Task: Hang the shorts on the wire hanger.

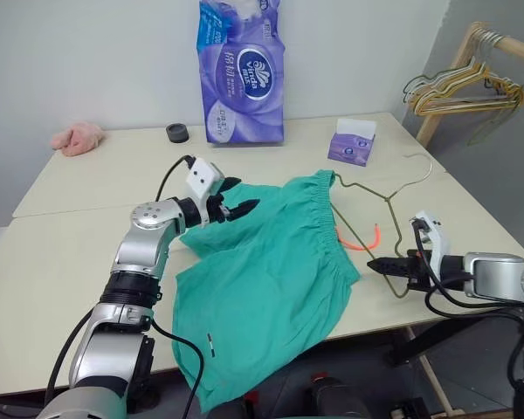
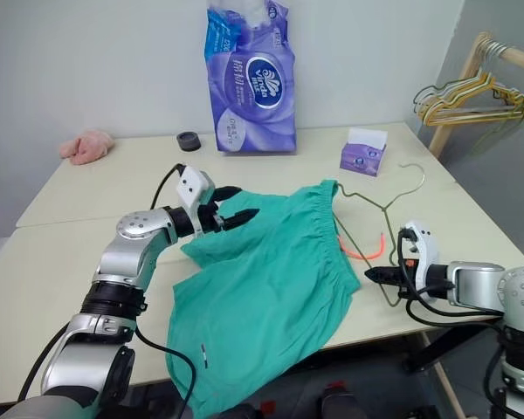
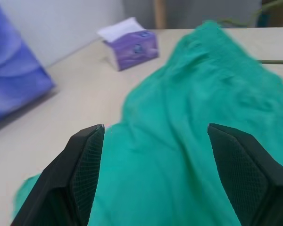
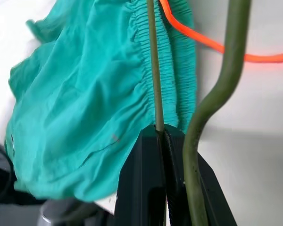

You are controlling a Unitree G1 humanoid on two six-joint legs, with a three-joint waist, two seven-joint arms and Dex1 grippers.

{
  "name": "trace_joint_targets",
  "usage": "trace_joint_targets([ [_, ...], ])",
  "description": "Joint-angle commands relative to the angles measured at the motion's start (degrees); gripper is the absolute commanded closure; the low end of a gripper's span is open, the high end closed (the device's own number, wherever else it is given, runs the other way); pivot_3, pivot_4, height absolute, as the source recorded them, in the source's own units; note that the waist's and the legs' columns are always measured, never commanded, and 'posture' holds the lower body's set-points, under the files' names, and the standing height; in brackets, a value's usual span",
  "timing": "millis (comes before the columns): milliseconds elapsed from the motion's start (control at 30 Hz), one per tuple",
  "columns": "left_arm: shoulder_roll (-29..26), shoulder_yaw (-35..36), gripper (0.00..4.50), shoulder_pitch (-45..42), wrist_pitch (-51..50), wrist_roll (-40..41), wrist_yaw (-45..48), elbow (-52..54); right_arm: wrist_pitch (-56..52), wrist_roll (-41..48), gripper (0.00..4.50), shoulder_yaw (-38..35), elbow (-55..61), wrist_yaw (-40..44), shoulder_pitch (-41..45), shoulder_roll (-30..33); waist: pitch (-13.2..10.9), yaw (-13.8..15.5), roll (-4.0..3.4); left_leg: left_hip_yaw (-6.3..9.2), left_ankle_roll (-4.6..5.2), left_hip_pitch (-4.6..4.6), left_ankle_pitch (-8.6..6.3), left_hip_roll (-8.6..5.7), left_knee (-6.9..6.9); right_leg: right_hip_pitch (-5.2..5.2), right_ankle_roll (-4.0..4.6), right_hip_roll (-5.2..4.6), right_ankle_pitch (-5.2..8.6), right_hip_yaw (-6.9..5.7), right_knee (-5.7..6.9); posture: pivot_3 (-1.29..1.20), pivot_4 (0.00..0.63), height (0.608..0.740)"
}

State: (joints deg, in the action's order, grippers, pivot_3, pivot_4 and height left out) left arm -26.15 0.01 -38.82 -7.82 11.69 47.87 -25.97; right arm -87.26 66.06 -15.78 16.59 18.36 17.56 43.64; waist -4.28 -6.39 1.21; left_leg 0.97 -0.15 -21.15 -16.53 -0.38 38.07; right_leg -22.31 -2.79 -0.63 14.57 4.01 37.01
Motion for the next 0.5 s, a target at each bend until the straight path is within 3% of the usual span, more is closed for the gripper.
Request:
trace_joint_targets([
  [33,0.2,1.4,0.81,-2.3,1.4,0.2,-0.7,-1.2,1.4,0.2,4.50,5.2,8.4,8.5,-3.3,5.5,0.0,0.0,0.00,0.00,0.03,-0.01,-0.02,0.00,0.01,0.00,0.02,-0.01,-0.01,-0.01,0.00,-0.17,0.051,0.740],
  [233,0.1,0.0,0.81,-1.1,0.4,0.4,2.3,0.4,4.7,-4.3,4.50,13.1,11.3,13.2,-5.8,8.0,0.0,-0.3,0.02,-0.14,0.05,0.06,-0.04,-0.01,0.02,-0.01,-0.12,0.00,0.07,-0.02,0.02,-0.18,0.057,0.740],
  [500,0.5,-0.1,0.81,0.0,0.2,-0.1,2.4,1.8,11.6,-16.8,4.50,17.6,0.9,10.3,0.8,3.0,0.0,-0.2,0.01,-0.20,0.05,0.13,-0.03,-0.02,0.11,0.02,-0.15,0.01,0.03,0.01,0.07,-0.17,0.059,0.740],
])
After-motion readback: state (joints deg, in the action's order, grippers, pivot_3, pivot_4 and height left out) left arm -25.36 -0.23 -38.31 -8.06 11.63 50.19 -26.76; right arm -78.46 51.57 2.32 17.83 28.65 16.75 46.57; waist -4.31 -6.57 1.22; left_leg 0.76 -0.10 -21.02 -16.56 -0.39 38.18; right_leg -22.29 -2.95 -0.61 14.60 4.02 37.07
